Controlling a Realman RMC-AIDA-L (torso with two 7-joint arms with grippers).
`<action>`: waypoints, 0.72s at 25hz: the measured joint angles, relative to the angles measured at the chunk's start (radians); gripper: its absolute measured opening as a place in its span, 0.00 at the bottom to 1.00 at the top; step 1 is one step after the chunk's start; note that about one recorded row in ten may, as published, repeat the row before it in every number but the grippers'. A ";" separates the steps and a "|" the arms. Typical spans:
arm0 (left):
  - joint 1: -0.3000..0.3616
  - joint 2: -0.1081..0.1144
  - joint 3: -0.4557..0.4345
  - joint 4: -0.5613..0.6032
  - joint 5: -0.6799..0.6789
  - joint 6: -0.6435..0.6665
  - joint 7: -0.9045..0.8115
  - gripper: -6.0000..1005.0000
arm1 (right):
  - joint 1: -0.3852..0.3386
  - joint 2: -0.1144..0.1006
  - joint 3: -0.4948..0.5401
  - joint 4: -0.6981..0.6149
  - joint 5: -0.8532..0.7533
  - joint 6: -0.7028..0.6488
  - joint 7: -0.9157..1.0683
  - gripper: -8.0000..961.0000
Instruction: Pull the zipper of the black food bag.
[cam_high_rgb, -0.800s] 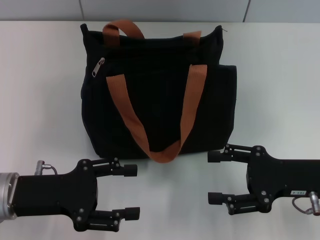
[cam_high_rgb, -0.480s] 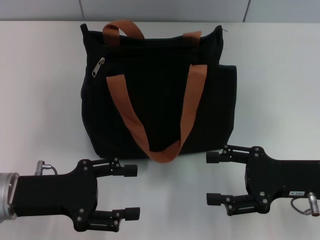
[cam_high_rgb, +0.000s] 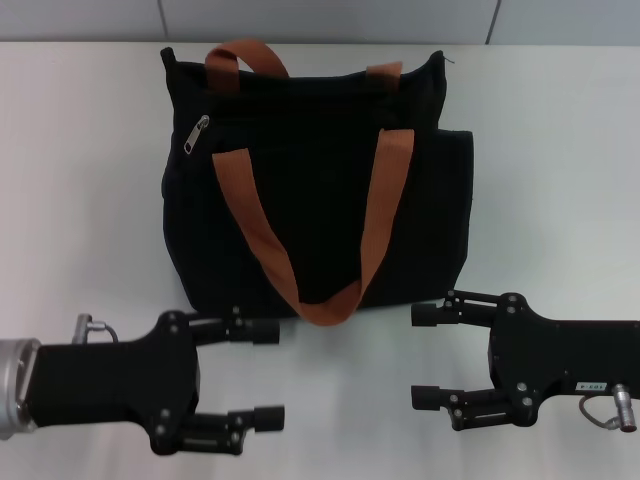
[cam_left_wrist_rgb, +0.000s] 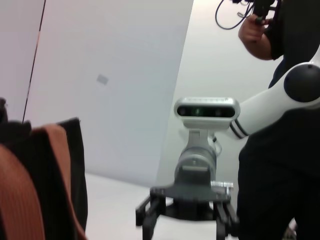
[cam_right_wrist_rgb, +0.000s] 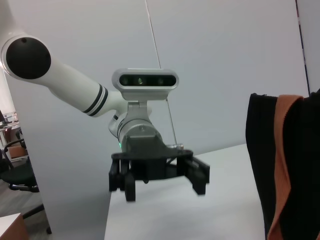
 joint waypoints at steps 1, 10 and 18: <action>0.000 0.000 0.000 0.000 0.000 0.000 0.000 0.79 | 0.000 0.000 0.000 0.000 0.000 0.000 0.000 0.86; 0.003 -0.044 -0.344 0.000 -0.062 0.125 0.041 0.79 | 0.000 0.000 0.004 0.000 0.000 0.000 0.000 0.86; 0.010 -0.049 -0.573 -0.010 -0.125 0.065 0.026 0.79 | 0.000 0.000 0.004 0.000 0.000 0.000 0.000 0.86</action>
